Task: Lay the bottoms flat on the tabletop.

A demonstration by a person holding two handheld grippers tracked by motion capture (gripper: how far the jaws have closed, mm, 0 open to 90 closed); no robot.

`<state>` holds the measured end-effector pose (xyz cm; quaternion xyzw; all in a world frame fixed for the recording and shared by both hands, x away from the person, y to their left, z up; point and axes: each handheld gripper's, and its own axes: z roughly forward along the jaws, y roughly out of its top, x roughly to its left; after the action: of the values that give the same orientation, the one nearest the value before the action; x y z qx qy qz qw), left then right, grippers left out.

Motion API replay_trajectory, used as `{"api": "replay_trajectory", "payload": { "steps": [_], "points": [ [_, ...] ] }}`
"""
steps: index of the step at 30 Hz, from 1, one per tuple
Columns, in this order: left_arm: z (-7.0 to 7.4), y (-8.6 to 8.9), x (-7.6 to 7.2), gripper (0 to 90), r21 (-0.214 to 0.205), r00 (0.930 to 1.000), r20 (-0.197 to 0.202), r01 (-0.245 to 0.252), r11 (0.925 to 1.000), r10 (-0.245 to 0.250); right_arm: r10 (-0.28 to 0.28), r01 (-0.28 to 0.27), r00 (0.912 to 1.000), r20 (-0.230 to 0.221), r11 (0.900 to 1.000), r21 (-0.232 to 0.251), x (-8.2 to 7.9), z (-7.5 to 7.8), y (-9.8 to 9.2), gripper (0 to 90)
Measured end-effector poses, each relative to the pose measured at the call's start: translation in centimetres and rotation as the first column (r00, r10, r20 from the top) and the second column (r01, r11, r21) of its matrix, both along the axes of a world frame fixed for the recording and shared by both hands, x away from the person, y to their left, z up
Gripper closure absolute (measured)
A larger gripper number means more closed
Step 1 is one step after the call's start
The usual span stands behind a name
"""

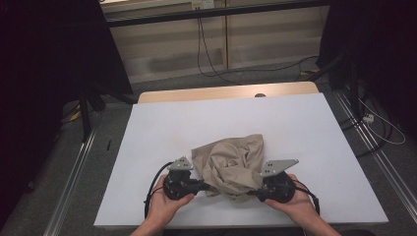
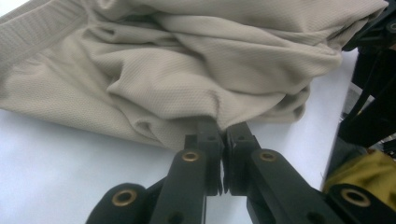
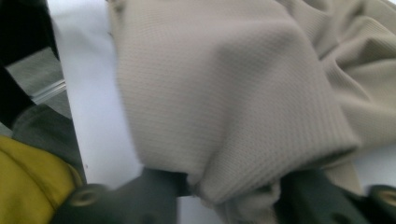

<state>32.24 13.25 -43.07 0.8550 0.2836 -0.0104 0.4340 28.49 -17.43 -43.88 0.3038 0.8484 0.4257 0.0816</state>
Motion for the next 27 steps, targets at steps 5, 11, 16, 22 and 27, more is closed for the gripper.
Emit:
{"api": "replay_trajectory", "payload": {
  "steps": [5, 11, 16, 22, 27],
  "points": [
    [-0.5, 1.1, -0.2, 58.4, 0.007, 0.9956, 0.061, -0.071, 0.9974, 0.071, -0.070, 0.073, 0.9955, 0.063, 0.9962, -0.048, -0.5, -0.2, 0.1, 36.1],
    [1.8, 1.0, 0.0, 27.1, -0.018, 0.9666, 0.205, -0.154, 0.9880, 0.154, -0.137, 0.140, 0.9834, 0.118, 0.9902, -0.010, -1.2, 1.5, -1.9, 15.4],
    [3.0, -0.6, 0.5, 31.6, -0.041, 0.9523, 0.272, -0.133, 0.9903, 0.139, -0.208, 0.209, 0.9692, 0.131, 0.9779, 0.007, -2.2, 1.7, -4.0, 16.4],
    [0.9, -5.2, 3.5, 34.4, 0.114, 0.9350, 0.347, -0.117, 0.9865, 0.071, -0.269, 0.267, 0.9533, 0.137, 0.9631, 0.030, -1.4, 1.6, -6.1, 32.9],
    [-1.6, -6.2, 5.2, 69.1, 0.158, 0.9854, 0.161, -0.082, 0.9840, 0.057, -0.296, 0.299, 0.9441, 0.144, 0.9543, 0.005, 2.0, 1.4, -6.0, 44.7]
  ]
}}
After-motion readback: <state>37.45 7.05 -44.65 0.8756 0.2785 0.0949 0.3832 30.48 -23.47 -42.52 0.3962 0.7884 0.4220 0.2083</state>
